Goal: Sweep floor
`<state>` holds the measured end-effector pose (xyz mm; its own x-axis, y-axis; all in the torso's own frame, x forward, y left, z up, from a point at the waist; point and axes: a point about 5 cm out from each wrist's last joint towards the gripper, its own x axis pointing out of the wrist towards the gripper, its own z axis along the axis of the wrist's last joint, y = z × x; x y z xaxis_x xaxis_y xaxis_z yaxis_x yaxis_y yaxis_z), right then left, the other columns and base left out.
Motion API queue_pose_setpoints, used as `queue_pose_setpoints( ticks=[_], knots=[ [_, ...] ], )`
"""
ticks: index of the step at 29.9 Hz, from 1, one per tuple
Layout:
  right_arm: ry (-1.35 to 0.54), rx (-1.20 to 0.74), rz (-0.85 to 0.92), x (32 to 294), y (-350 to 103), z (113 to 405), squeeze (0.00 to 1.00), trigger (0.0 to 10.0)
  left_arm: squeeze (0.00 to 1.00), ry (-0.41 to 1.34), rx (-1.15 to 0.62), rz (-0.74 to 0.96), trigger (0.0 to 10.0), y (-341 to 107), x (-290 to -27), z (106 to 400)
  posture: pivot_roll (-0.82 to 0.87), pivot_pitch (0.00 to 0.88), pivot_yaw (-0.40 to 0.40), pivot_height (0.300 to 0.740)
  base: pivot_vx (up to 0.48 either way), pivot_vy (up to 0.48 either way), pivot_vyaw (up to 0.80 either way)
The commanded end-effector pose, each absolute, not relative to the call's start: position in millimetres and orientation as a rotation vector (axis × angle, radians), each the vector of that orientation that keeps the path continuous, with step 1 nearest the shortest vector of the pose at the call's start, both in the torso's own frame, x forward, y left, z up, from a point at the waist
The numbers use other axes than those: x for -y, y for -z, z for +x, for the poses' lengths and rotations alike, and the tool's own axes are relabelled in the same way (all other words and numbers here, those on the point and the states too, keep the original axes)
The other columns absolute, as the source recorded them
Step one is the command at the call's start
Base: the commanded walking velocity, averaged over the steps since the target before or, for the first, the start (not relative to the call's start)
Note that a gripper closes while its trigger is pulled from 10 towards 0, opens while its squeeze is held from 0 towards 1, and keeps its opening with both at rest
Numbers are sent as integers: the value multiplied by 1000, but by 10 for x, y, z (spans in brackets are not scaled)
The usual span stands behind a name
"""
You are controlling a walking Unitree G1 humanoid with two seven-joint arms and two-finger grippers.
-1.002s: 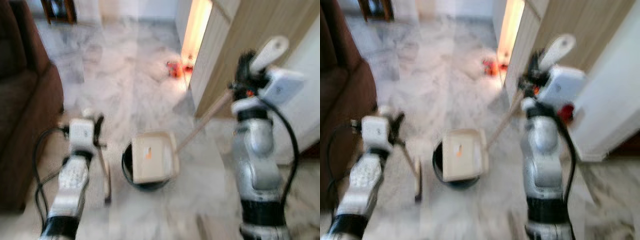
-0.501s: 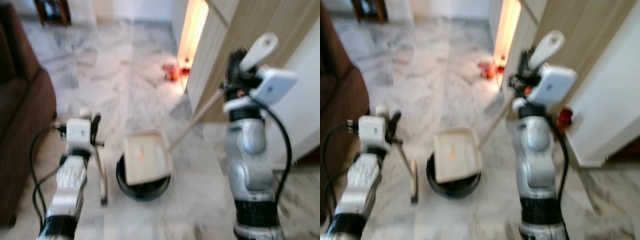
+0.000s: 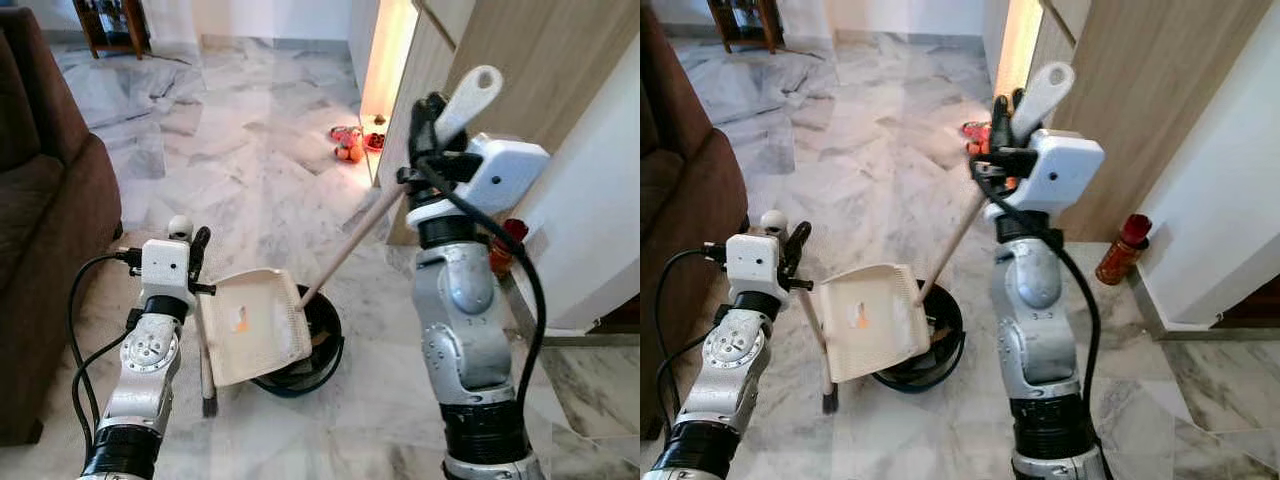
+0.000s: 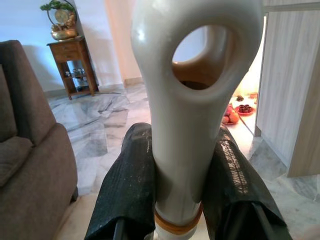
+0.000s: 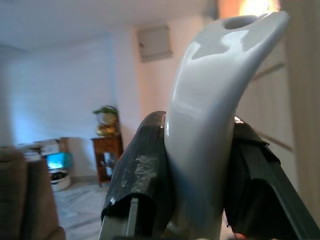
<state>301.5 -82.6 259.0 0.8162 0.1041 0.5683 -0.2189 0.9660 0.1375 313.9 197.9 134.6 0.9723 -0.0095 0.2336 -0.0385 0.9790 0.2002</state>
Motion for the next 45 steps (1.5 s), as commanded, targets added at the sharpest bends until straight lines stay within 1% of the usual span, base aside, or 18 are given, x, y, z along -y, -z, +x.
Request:
queue_pose_setpoints(
  ticks=[1, 8, 10, 13, 23, 26, 30, 39, 45],
  knots=[
    [-191, 742, 196, 785, -2833, 2878, 0, 10000, 0, -9, 297, 210, 10000, -1459, -1954, 3147, -24, 97, -62, 740, 0, 0, 0],
    [-239, 814, 103, 574, -2889, 2781, 0, 10000, 0, -7, 296, 213, 10000, -1453, -1955, 3143, -20, 93, -62, 740, 0, 0, 0],
    [-266, 856, 23, 498, -2899, 2731, 0, 10000, 0, -6, 296, 213, 10000, -1452, -1953, 3142, -18, 90, -63, 740, 0, 0, 0],
    [-282, 883, -21, 448, -2897, 2694, 0, 10000, 0, -6, 296, 213, 10000, -1452, -1952, 3142, -18, 90, -63, 740, 0, 0, 0],
    [-328, 939, -65, 297, -2869, 2555, 0, 10000, 0, -2, 296, 211, 10000, -1449, -1947, 3141, -19, 88, -64, 740, 0, 0, 0],
    [-381, 976, -85, 164, -2865, 2440, 0, 10000, 0, -1, 293, 211, 10000, -1444, -1947, 3139, -19, 88, -64, 740, 0, 0, 0],
    [-429, 1008, -128, 80, -2850, 2366, 0, 10000, 0, -1, 293, 211, 10000, -1444, -1947, 3138, -21, 98, -64, 740, 0, 0, 0],
    [-440, 1029, -171, 52, -2833, 2343, 0, 10000, 0, -1, 292, 211, 10000, -1443, -1946, 3139, -22, 101, -64, 740, 0, 0, 0],
    [-439, 1042, -242, 43, -2796, 2347, 0, 10000, 0, -1, 287, 212, 10000, -1433, -1946, 3138, -22, 104, -64, 740, 0, 0, 0]
  ],
)
